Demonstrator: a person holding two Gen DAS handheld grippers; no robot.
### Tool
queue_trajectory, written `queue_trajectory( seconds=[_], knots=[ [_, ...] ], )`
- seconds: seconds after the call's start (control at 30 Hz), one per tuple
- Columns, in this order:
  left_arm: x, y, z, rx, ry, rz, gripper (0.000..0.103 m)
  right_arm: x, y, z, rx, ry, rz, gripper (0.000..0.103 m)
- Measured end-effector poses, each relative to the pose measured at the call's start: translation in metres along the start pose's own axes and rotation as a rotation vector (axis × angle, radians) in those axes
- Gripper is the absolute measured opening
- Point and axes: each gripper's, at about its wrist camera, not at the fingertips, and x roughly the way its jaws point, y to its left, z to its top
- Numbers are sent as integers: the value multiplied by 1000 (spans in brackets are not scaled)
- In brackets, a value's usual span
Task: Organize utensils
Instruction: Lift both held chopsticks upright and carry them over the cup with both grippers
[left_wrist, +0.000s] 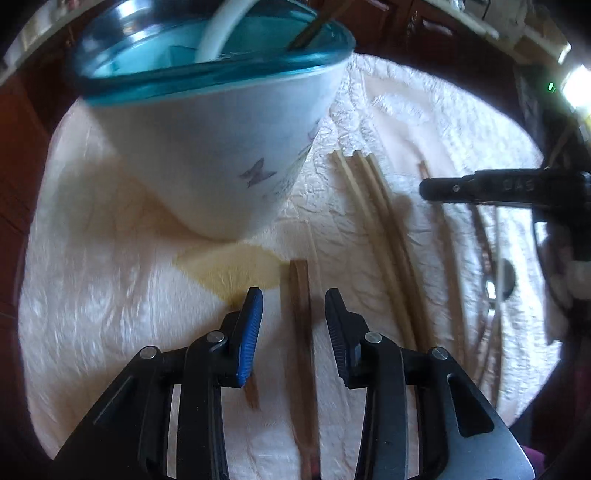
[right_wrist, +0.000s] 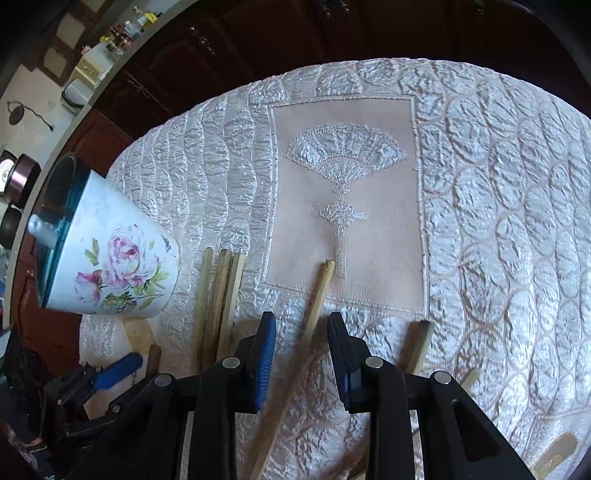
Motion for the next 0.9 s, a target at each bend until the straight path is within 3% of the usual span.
queue_trajectory(
  seconds=[0.1,0.17,0.2,0.23,0.33,0.5,0.7,0.9],
  knots=[
    [8,0,9,17,18,23,34,6,4,7,-12,-7,-3,27],
    [9,-1,12,34,24,30,32,8,8,13,-39,-16,-28,14],
    [9,-2,12,44,21,26,15,8,10,15,-47,-21,-34,10],
    [8,-2,11,52,16,9,11,7,11,17,-48,-26,-25,10],
    [-3,8,8,15,-6,-60,10,-13,15,16,-50,-78,14,8],
    [-55,31,1,-46,-124,-137,10,-58,28,12,-71,-180,73,7],
    [-116,45,-16,-65,-244,-173,9,-112,47,-12,-125,-298,119,6],
    [-162,56,-43,-59,-312,-193,9,-150,58,-24,-165,-372,138,5]
  ],
)
